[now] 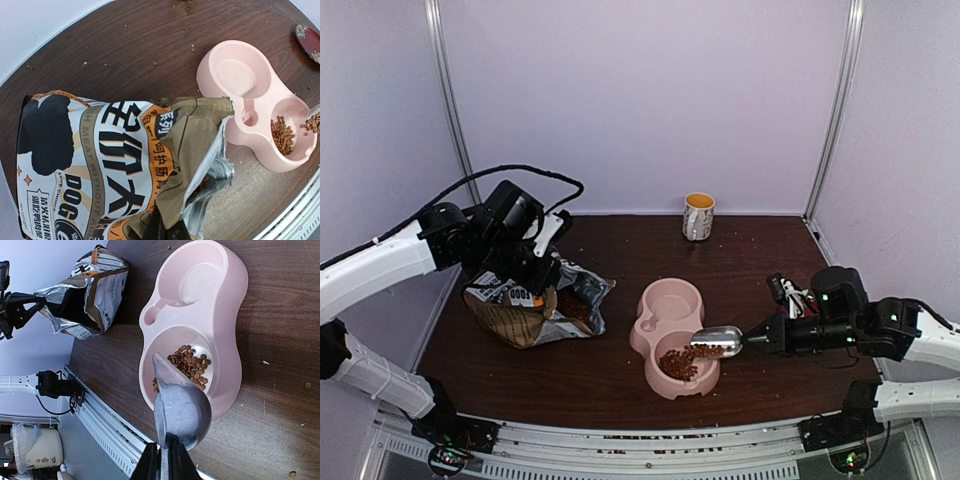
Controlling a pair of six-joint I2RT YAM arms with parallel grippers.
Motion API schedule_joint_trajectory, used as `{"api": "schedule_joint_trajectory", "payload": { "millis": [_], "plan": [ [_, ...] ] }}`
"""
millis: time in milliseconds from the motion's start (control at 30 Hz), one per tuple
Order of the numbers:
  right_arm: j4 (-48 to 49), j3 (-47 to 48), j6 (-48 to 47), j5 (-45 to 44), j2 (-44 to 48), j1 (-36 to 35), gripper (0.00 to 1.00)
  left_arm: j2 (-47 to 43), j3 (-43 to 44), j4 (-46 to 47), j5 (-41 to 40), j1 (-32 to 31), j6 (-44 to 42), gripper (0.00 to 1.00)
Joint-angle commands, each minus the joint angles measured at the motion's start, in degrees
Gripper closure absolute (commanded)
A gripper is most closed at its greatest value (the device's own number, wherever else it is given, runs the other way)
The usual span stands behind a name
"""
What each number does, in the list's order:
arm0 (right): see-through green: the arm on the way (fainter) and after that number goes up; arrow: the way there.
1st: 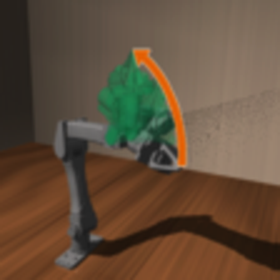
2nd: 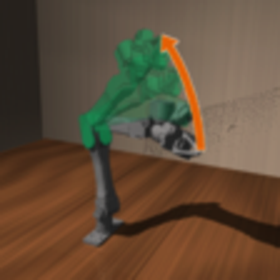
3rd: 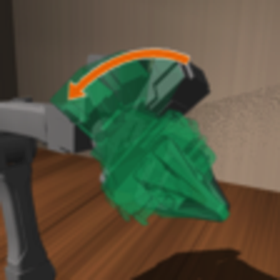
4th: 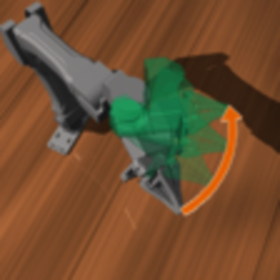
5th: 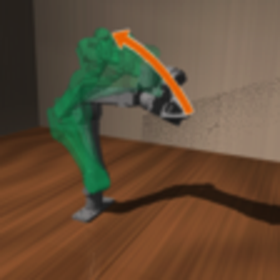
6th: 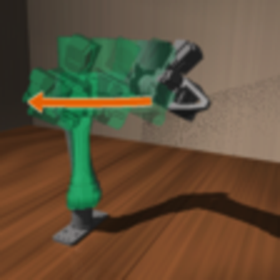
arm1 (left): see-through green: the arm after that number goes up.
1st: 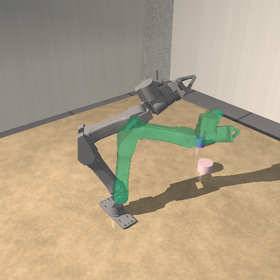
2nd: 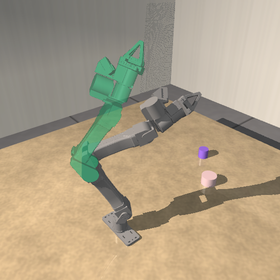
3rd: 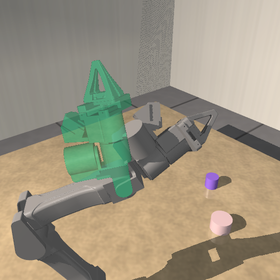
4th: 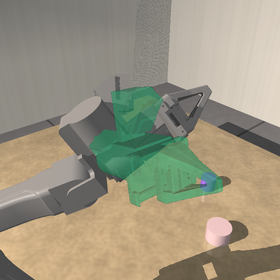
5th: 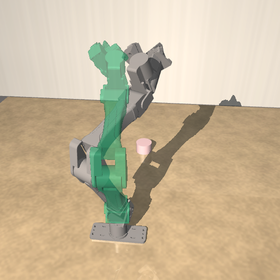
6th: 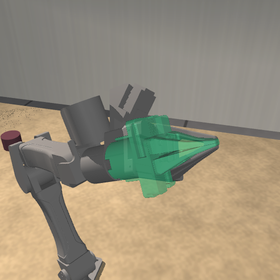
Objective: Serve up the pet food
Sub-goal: Place the pet food in the pet food bowl.
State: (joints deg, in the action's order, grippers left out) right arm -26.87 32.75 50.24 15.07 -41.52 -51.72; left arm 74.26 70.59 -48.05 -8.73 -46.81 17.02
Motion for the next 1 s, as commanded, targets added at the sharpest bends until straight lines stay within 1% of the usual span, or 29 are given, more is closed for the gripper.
{"api": "schedule_joint_trajectory", "payload": {
  "millis": [0,333,733,967],
  "plan": [
    [-0.97,2.56,-1.18,-1.66,-0.15,-0.62,1.00,-1.57,0.96,5.43,-2.08,1.19,-0.49,1.00],
    [-5.04,5.97,-2.78,-3.51,-1.73,-1.57,1.00,-1.56,1.03,5.43,-2.08,1.19,-0.47,1.00],
    [-13.99,14.12,-6.51,-8.56,-8.50,-5.35,1.00,-1.66,1.04,5.40,-1.96,1.17,-0.49,1.00],
    [-15.66,16.45,-7.90,-9.26,-10.65,-6.09,1.00,-1.75,1.04,5.38,-1.92,1.19,-0.49,1.00]
  ]
}}
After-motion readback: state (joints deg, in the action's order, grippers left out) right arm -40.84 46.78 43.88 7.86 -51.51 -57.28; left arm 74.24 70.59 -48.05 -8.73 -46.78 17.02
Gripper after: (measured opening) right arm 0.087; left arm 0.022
